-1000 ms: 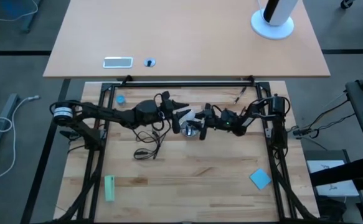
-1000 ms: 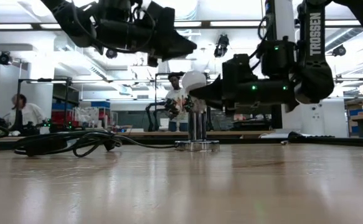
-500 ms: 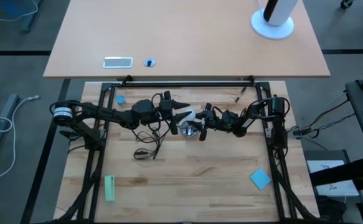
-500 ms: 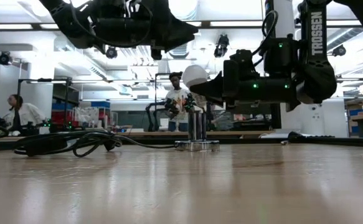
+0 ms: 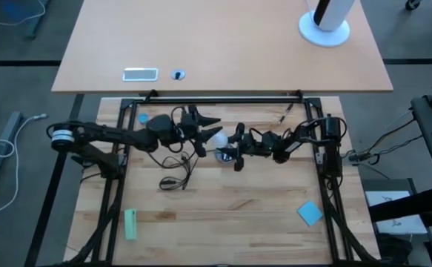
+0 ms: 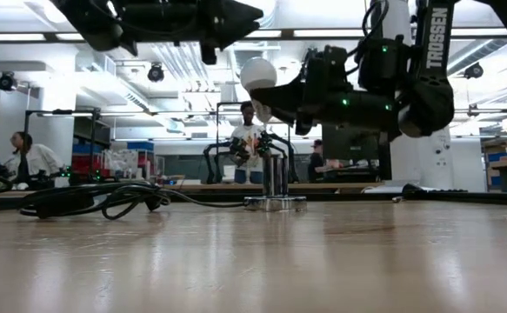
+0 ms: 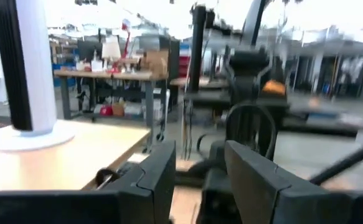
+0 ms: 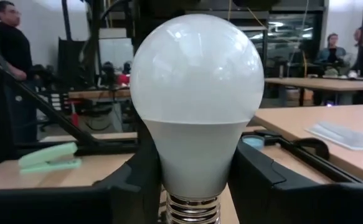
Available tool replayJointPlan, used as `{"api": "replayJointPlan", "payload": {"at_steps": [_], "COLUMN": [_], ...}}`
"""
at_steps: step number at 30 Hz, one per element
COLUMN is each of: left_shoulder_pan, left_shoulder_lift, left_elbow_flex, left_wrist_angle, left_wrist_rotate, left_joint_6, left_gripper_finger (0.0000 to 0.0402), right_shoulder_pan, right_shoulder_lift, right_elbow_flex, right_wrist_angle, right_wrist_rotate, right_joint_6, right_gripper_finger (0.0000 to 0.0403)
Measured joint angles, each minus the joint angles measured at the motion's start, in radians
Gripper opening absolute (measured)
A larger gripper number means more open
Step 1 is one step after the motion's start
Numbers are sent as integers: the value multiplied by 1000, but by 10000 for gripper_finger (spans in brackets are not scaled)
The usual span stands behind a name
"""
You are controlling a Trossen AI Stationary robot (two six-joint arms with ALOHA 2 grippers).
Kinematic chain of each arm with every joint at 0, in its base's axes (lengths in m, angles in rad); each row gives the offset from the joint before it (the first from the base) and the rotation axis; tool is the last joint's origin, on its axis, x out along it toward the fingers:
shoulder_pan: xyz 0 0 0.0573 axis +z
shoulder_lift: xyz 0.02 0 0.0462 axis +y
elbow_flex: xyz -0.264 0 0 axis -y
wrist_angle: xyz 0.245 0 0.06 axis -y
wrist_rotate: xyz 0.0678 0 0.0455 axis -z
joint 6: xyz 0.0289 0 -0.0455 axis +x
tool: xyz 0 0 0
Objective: Screw lightbulb
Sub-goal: Insert the white lightbulb into the metal lamp
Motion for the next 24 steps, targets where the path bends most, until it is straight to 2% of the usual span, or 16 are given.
{"api": "replayJointPlan", "payload": {"at_steps": [3,8,13,19,24], "left_shoulder_pan": [0,1,-9,-16,-18], "left_shoulder_lift": [-42,-74,-60,-18,38], "left_elbow_flex": [0,0,-9,-38,-86], "left_wrist_angle": [-166,-304,-309,-293,-150], "left_wrist_rotate": [-2,27,79,81,80], "left_joint_6": [41,51,32,15,-32], "left_gripper_finger": [126,138,179,245,278], "right_shoulder_pan": [-2,7,6,8,8], "right_shoulder_lift": [-3,-18,-28,-37,-37], "right_elbow_flex": [-5,-11,-12,-13,-14], "right_wrist_angle": [0,0,-1,-19,-23], "right_wrist_rotate": [-33,-44,-40,-15,-14], "right_joint_6": [6,26,22,18,16], "right_gripper_finger": [135,137,135,137,135]}}
